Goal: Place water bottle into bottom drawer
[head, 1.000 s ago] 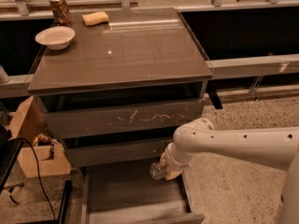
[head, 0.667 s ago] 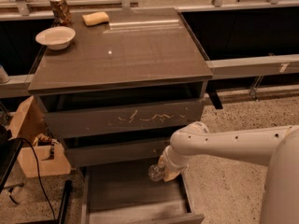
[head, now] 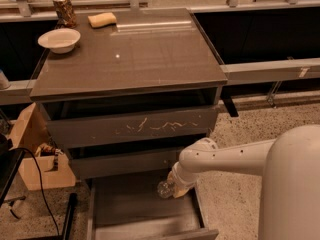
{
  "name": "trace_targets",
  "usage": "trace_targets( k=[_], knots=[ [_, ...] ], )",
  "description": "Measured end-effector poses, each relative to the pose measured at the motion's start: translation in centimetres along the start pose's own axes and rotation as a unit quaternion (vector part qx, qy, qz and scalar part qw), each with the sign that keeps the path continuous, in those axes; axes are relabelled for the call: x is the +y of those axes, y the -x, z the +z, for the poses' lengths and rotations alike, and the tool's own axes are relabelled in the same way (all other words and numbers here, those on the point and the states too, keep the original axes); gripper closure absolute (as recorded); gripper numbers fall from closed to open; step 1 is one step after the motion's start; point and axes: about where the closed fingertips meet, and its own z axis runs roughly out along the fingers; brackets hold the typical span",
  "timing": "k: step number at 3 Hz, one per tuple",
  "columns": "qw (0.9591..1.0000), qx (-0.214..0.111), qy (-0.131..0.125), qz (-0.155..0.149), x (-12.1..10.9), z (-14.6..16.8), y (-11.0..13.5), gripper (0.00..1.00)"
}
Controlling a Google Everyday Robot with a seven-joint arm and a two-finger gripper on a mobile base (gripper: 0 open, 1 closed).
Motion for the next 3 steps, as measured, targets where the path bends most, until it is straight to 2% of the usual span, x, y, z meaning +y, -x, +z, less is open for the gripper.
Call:
trace_targets(
  k=[1,2,3],
  knots=[
    [0.9997,-0.021,0.011,0.005,0.4,2.4,-0.5,1.0],
    [0.9979,-0.054,0.034,0.01,1.0,4.4,-0.8,1.0],
    [0.9979,-0.054,0.034,0.01,1.0,4.4,-0.8,1.0]
  ],
)
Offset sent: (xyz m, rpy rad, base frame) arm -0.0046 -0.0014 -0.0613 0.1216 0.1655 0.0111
